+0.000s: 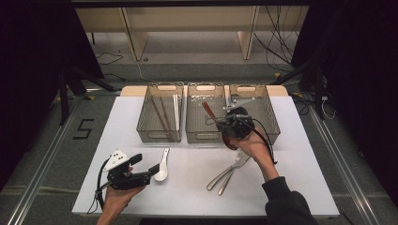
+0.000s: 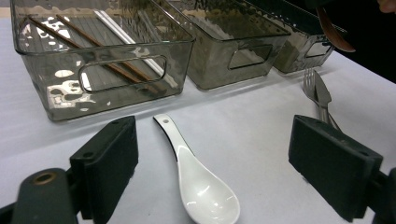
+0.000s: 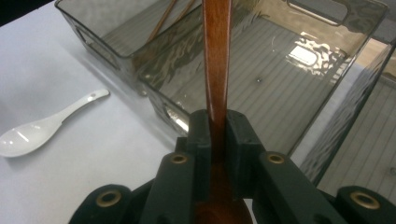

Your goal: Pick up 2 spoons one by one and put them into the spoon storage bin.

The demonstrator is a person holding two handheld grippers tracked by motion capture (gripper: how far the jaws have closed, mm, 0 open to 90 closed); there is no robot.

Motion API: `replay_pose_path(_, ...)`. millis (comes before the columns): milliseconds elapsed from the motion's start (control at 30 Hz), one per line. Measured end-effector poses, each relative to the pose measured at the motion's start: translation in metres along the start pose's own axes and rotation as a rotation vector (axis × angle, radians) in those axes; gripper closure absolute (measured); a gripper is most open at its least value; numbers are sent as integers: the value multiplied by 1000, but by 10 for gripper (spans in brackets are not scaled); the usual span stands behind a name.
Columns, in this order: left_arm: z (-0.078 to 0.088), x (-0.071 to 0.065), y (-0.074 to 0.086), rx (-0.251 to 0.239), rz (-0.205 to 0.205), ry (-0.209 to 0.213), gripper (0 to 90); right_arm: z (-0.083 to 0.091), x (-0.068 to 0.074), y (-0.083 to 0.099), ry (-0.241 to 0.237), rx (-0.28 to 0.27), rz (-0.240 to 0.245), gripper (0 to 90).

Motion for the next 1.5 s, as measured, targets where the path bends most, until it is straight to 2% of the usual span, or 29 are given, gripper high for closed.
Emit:
replay_pose_path(333, 1, 0, 0, -2, 4, 1, 154, -17, -2, -16, 11, -1, -16, 819)
replay_pose_path(600, 1, 1, 0, -3, 4, 1, 154, -30, -8, -29, 5, -28, -78, 819)
replay_pose_path(933, 1, 0, 0, -5, 7, 0, 154, -45, -10, -43, 29, -42, -104, 818)
replay_pose_path(1333, 1, 1, 0, 2, -2, 1, 155, -61, -15, -49, 50, -37, -117, 818)
replay_pose_path(1500, 1, 1, 0, 2, -3, 1, 154, -66, -21, -49, 67, -33, -130, 818)
Point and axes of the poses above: each handheld gripper's, and its own axes: z roughly backward along the jaws, y roughly out of its underside, x roughly to its left, the point moved 1 cm from there along -z, roughly forward along the jaws, and after that the axes turned 13 degrees about -x, right-handed, at the moved point
